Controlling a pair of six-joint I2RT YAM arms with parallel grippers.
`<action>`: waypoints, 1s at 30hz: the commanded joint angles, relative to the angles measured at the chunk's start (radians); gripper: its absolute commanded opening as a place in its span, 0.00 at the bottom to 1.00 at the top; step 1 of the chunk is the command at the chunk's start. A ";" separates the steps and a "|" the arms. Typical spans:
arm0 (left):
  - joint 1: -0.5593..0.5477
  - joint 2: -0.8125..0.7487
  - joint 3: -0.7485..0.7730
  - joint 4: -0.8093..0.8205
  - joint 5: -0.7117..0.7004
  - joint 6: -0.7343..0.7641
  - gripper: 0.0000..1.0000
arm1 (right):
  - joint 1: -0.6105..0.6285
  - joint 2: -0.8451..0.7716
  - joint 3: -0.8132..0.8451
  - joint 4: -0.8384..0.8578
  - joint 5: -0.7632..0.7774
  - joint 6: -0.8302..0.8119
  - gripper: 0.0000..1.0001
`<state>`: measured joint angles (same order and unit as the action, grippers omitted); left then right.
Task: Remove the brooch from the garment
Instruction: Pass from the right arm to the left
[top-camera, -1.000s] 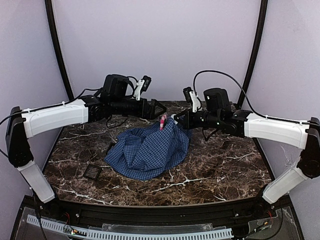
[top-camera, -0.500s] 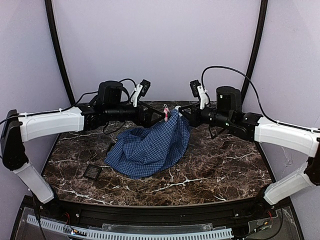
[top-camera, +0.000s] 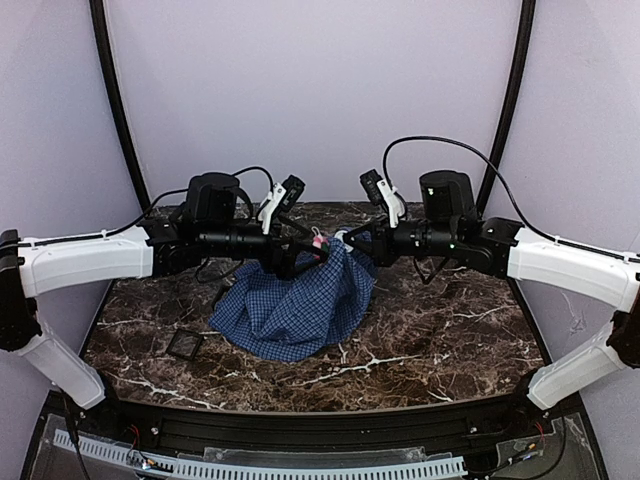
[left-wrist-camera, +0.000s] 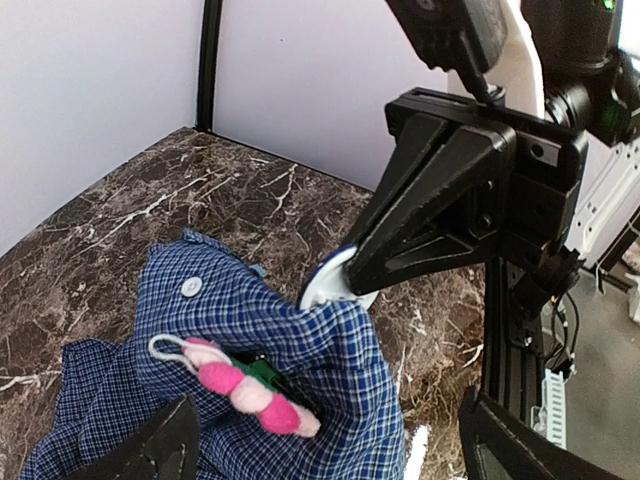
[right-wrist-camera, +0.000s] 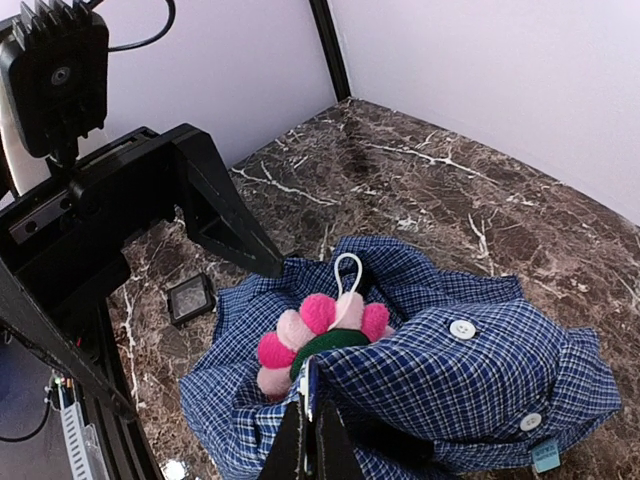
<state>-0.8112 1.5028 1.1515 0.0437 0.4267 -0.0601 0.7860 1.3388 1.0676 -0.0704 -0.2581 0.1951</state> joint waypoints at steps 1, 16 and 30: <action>-0.036 -0.044 -0.053 0.001 -0.036 0.088 0.85 | 0.033 0.007 0.017 -0.061 -0.011 -0.013 0.00; -0.075 0.003 0.061 -0.143 0.083 0.228 0.60 | 0.033 -0.043 -0.015 -0.069 -0.278 -0.140 0.00; -0.085 0.049 0.099 -0.206 0.134 0.299 0.38 | 0.039 -0.067 -0.028 -0.084 -0.331 -0.188 0.00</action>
<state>-0.8906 1.5349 1.2251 -0.1154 0.5213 0.2089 0.8169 1.2999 1.0412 -0.1833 -0.5583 0.0238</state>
